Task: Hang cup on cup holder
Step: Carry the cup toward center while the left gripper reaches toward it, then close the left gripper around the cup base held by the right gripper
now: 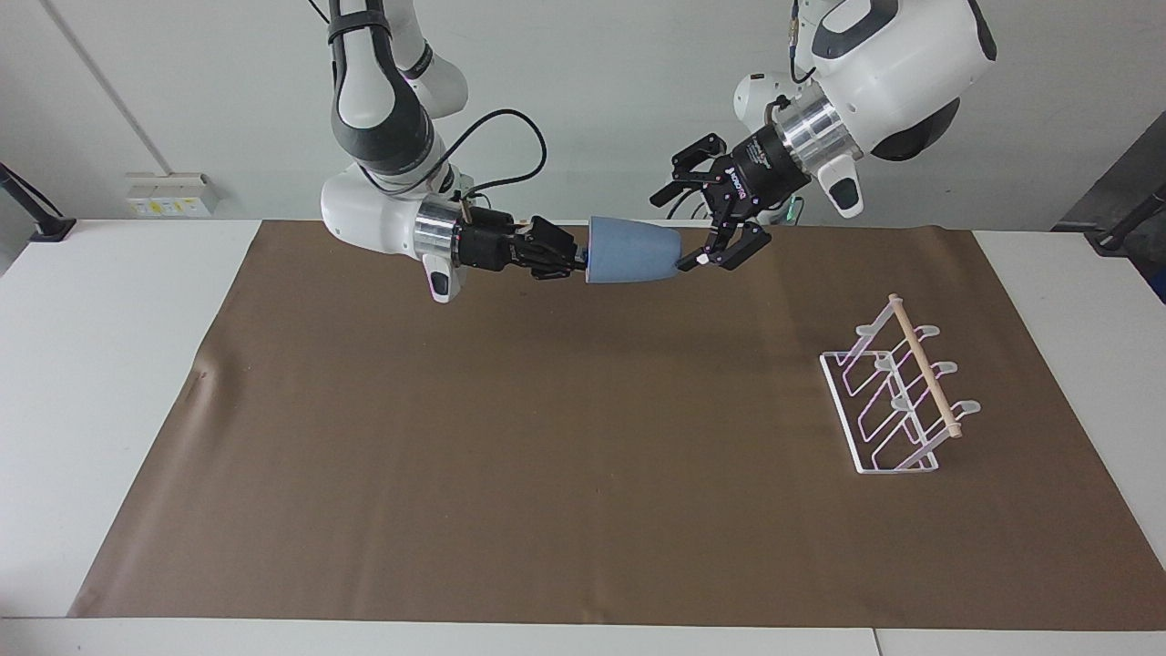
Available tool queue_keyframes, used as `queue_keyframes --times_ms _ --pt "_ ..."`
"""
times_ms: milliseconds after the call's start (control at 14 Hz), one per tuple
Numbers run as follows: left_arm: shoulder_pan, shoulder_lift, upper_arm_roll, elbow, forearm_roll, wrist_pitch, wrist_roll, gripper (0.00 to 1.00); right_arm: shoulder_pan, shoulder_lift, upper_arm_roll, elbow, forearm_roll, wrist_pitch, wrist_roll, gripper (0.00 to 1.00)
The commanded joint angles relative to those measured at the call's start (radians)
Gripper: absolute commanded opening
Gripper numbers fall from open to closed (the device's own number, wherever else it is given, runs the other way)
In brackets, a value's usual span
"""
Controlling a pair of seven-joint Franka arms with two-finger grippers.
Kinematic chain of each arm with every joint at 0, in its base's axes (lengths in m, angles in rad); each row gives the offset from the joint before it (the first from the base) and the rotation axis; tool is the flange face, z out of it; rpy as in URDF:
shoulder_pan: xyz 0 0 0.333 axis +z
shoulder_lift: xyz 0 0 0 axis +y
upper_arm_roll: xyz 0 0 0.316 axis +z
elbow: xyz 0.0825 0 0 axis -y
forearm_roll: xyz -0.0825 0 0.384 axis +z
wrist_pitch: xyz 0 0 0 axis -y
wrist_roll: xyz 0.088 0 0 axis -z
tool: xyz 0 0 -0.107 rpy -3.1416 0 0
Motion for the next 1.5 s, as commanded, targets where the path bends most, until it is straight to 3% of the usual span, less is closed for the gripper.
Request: queue_keyframes --times_ms 0,714,786,857,929,1429 --pt "-0.058 -0.006 0.011 -0.031 0.008 0.059 -0.013 1.0 0.004 -0.01 0.007 -0.004 0.026 0.019 0.016 0.0" --pt "-0.086 -0.003 0.008 -0.045 0.051 0.112 -0.006 1.0 0.003 -0.008 0.007 -0.004 0.026 0.019 0.016 0.0" --pt "-0.086 -0.003 0.007 -0.043 0.054 0.113 -0.011 0.69 0.003 -0.008 0.007 -0.003 0.026 0.019 0.016 0.0" --pt "-0.086 -0.003 0.007 -0.041 0.07 0.113 0.0 0.18 0.003 -0.008 0.007 -0.004 0.026 0.018 0.016 0.0" --pt "-0.086 -0.001 0.007 -0.038 0.078 0.112 0.001 0.0 0.003 -0.008 0.007 -0.004 0.026 0.018 0.016 0.0" --pt "-0.078 -0.003 0.007 -0.04 0.078 0.112 0.001 0.0 0.003 -0.008 0.007 -0.003 0.026 0.016 0.028 0.0"
